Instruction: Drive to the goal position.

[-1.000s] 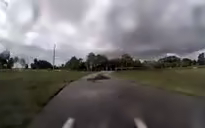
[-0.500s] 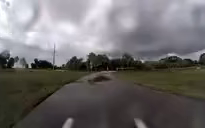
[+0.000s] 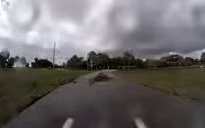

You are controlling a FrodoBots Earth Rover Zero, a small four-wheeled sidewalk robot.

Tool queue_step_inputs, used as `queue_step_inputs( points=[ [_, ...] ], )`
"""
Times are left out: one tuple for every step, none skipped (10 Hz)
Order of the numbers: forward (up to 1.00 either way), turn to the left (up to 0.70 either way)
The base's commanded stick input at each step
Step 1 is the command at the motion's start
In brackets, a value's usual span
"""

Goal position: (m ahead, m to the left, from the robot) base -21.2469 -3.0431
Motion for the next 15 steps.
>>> queue_step_inputs(
  points=[
    [0.0, 0.0],
    [0.0, 0.0],
    [0.0, 0.0],
    [0.0, 0.0],
    [0.0, -0.32],
    [0.0, -1.0],
    [0.0, -1.0],
    [0.0, -1.0],
    [0.0, -1.0],
    [0.0, -1.0],
    [0.0, -1.0],
    [0.0, -1.0],
    [0.0, -1.0],
    [0.0, -1.0],
    [0.0, -1.0]
  ],
)
